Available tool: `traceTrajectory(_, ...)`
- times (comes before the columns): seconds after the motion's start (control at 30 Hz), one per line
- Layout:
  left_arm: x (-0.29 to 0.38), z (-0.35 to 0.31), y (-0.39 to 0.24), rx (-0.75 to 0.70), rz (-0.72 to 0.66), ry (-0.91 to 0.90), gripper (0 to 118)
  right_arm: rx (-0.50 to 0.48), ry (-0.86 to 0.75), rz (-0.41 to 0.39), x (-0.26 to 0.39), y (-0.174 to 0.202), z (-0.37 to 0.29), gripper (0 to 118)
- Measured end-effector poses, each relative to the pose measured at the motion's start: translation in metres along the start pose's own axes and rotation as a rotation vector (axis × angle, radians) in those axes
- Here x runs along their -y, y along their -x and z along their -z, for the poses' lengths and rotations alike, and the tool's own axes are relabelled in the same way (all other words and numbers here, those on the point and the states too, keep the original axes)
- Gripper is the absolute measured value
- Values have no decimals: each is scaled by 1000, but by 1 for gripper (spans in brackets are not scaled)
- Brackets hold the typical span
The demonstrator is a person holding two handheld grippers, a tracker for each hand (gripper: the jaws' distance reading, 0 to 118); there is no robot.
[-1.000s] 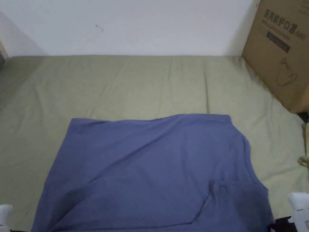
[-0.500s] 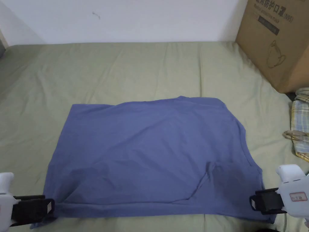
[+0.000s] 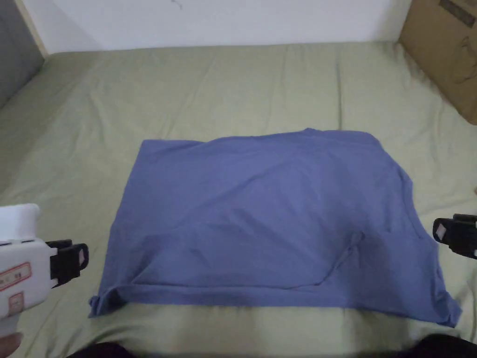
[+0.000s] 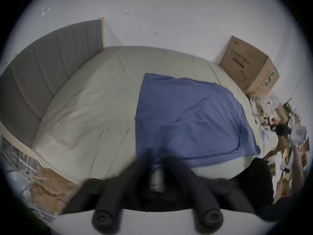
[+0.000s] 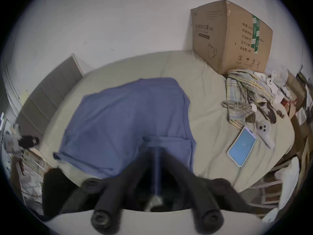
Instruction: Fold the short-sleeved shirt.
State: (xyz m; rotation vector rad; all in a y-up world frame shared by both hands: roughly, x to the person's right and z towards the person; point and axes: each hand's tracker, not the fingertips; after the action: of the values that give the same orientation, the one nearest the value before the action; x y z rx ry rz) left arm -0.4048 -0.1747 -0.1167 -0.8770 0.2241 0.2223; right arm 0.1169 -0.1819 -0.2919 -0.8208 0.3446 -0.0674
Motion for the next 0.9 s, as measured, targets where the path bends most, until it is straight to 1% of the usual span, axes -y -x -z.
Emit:
traceTrajectory(0.03,0,0,-2,-34,25,3,0,7,-31,29,-2,0,-2,0)
traceTrajectory(0.07,-2,3,-4,-46,52,27,0,-25,-13,37,-4,0,-1,0)
traceTrajectory(0.13,-1,15,-2,-71,90,96,0,-37,9,52,-8,-2,4,0)
traceTrajectory(0.2,0,35,4,-29,102,206,1,-43,31,68,-9,-3,9,0)
traceTrajectory(0.23,4,46,10,-17,108,224,1,-45,40,74,-8,-4,10,0)
traceTrajectory(0.27,7,56,14,-4,121,231,6,-47,52,79,-7,-6,14,0)
traceTrajectory(0.3,9,66,19,-10,110,236,27,-49,65,83,-5,-6,16,0)
traceTrajectory(0.33,11,75,25,-19,88,271,82,-52,78,85,-3,-6,18,0)
traceTrajectory(0.37,17,88,33,-22,63,319,115,-54,92,87,-1,-6,19,0)
traceTrajectory(0.4,22,98,37,-22,46,359,117,-54,103,90,2,-9,22,0)
traceTrajectory(0.43,24,97,39,-23,45,350,111,-53,112,90,5,-9,23,0)
traceTrajectory(0.47,24,103,40,-31,52,343,111,-50,124,90,7,-9,25,0)
traceTrajectory(0.5,28,114,43,-43,48,380,112,-47,139,91,10,-10,27,0)
traceTrajectory(0.53,31,118,42,-58,80,422,107,-44,150,91,12,-12,29,0)
traceTrajectory(0.57,33,120,40,-57,123,453,91,-43,161,91,14,-12,31,0)
traceTrajectory(0.6,32,119,36,-56,152,461,58,-41,171,90,16,-13,32,0)
traceTrajectory(0.63,29,117,33,-50,153,443,10,-37,178,89,17,-13,33,0)
traceTrajectory(0.67,29,114,32,-49,151,439,4,-34,187,85,20,-17,36,0)
traceTrajectory(0.7,29,111,29,13,113,399,4,-32,199,79,21,-19,37,0)
traceTrajectory(0.73,28,106,25,24,98,379,3,-32,214,66,23,-21,37,0)
traceTrajectory(0.77,26,100,24,-11,109,356,3,-29,235,48,25,-24,38,0)
traceTrajectory(0.83,24,88,19,-31,128,313,3,-22,267,29,29,-30,41,0)
traceTrajectory(0.87,23,82,17,-28,125,301,3,-26,296,21,31,-33,43,5)
traceTrajectory(0.9,23,80,18,-19,120,295,3,-13,322,9,33,-36,47,33)
